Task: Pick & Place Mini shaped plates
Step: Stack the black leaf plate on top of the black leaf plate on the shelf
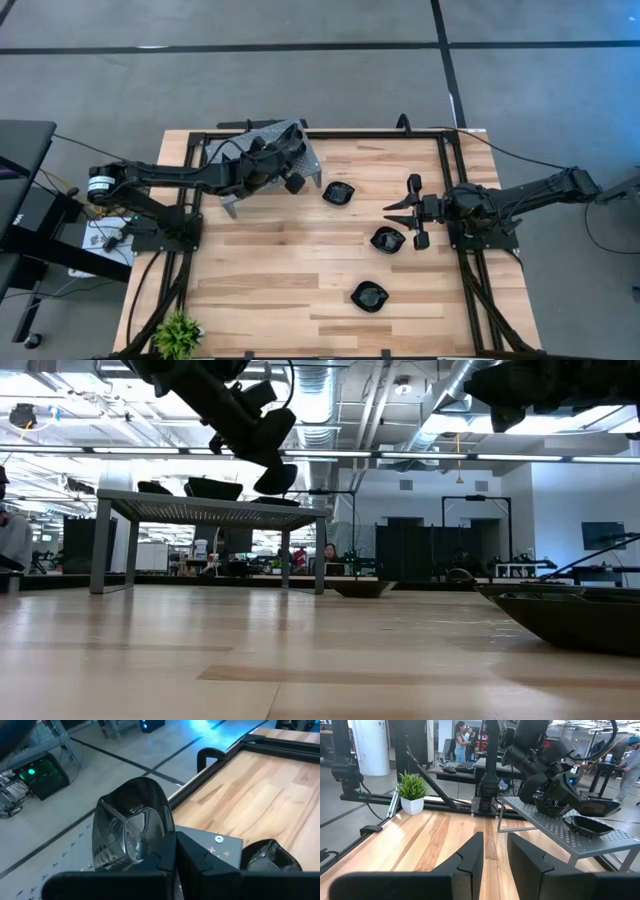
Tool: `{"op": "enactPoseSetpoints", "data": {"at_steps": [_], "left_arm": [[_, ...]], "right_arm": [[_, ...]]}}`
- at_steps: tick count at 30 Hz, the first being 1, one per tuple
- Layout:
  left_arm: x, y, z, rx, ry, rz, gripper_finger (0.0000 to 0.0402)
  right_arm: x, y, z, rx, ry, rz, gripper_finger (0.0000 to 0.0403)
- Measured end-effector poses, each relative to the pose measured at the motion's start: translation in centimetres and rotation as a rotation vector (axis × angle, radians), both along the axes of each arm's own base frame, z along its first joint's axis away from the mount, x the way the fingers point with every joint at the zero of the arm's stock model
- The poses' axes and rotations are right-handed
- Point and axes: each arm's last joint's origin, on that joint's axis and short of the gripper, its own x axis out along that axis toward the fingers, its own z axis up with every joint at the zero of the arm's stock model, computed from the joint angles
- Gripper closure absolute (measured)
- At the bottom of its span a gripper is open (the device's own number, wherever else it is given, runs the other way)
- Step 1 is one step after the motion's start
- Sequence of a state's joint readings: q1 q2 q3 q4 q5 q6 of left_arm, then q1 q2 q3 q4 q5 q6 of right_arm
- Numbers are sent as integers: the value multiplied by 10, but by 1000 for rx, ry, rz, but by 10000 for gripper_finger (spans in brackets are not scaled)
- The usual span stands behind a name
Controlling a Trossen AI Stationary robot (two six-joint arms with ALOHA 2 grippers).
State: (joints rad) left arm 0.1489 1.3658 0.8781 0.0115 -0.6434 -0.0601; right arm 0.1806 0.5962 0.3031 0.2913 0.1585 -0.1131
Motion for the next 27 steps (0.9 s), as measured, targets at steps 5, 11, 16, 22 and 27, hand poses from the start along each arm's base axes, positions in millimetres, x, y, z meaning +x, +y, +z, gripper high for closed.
{"op": "enactPoseSetpoints", "data": {"at_steps": [5,11,16,22,27], "left_arm": [[-4,-1,-11,-4,35,2,394],[-5,-1,-14,3,46,-1,384],[-5,-1,-14,13,57,-4,363],[-1,-2,-7,25,-21,-9,331],[10,-23,7,-7,-197,-221,326]], "right_arm": [[0,0,0,2,-1,0,321],[0,0,0,1,-1,0,321],[0,0,0,0,-1,0,321],[0,0,0,-1,-1,0,321],[0,0,0,0,-2,0,321]]}}
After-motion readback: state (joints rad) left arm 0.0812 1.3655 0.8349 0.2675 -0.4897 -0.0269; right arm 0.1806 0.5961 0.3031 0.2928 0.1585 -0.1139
